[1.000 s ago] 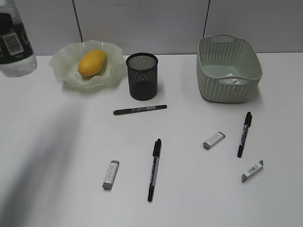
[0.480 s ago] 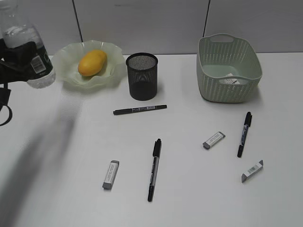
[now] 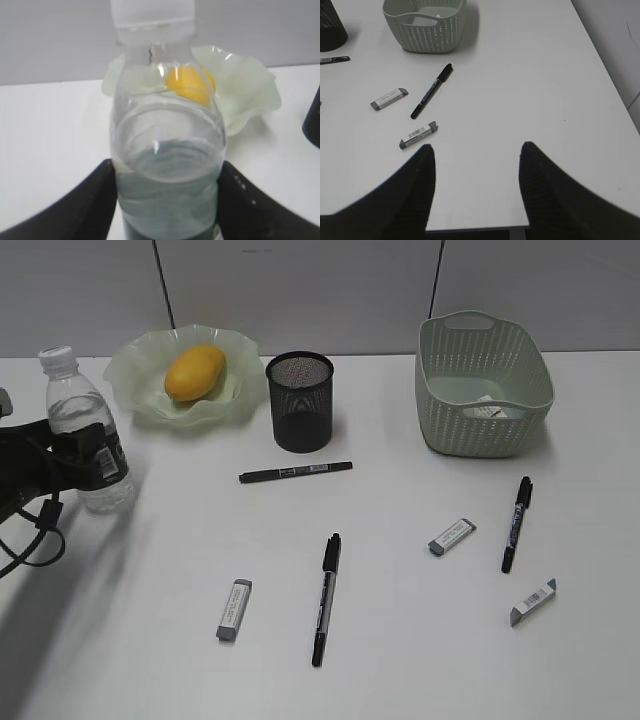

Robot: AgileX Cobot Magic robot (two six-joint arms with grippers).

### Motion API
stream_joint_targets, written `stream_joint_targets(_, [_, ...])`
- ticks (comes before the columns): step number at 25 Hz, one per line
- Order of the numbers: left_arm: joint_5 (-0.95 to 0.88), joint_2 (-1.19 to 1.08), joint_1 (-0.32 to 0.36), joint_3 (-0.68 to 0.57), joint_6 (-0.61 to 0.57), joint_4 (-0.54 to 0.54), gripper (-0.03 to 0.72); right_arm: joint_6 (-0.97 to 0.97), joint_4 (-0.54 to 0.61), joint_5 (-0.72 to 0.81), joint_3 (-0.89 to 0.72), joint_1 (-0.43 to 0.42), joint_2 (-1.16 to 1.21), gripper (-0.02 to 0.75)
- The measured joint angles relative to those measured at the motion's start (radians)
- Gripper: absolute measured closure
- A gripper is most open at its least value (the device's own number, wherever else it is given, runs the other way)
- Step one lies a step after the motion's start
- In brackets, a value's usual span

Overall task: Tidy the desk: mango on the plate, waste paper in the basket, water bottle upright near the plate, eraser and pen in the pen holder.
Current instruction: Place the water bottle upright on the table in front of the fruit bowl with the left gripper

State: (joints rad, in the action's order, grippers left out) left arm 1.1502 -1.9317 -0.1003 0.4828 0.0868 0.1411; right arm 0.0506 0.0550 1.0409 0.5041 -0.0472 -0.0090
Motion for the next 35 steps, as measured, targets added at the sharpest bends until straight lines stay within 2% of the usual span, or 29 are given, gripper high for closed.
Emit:
stream_joint_targets(7, [0.114, -0.074, 0.000, 0.003, -0.010, 0.011, 0.246, -0.001, 0.000, 0.000, 0.000, 0.000, 0.000, 0.307])
stream_joint_targets(17, [0.126, -0.085, 0.000, 0.007, -0.013, 0.020, 0.245, -0.001, 0.000, 0.000, 0.000, 0.000, 0.000, 0.308])
stream_joint_targets(21, [0.100, -0.090, 0.000, 0.007, -0.013, 0.054, 0.123, -0.001, 0.000, 0.000, 0.000, 0.000, 0.000, 0.309])
stream_joint_targets(23, [0.072, -0.096, 0.000, 0.007, -0.013, 0.083, 0.091, -0.001, 0.000, 0.000, 0.000, 0.000, 0.000, 0.309])
stream_joint_targets(27, [0.062, -0.078, 0.000, -0.011, -0.013, 0.099, 0.076, -0.001, 0.000, 0.000, 0.000, 0.000, 0.000, 0.309])
stream_joint_targets(31, [0.060, 0.005, 0.000, -0.077, -0.013, 0.070, 0.076, -0.001, 0.000, 0.000, 0.000, 0.000, 0.000, 0.309])
stream_joint_targets(35, [-0.053, 0.162, 0.000, -0.149, -0.013, 0.054, 0.079, -0.001, 0.000, 0.000, 0.000, 0.000, 0.000, 0.309])
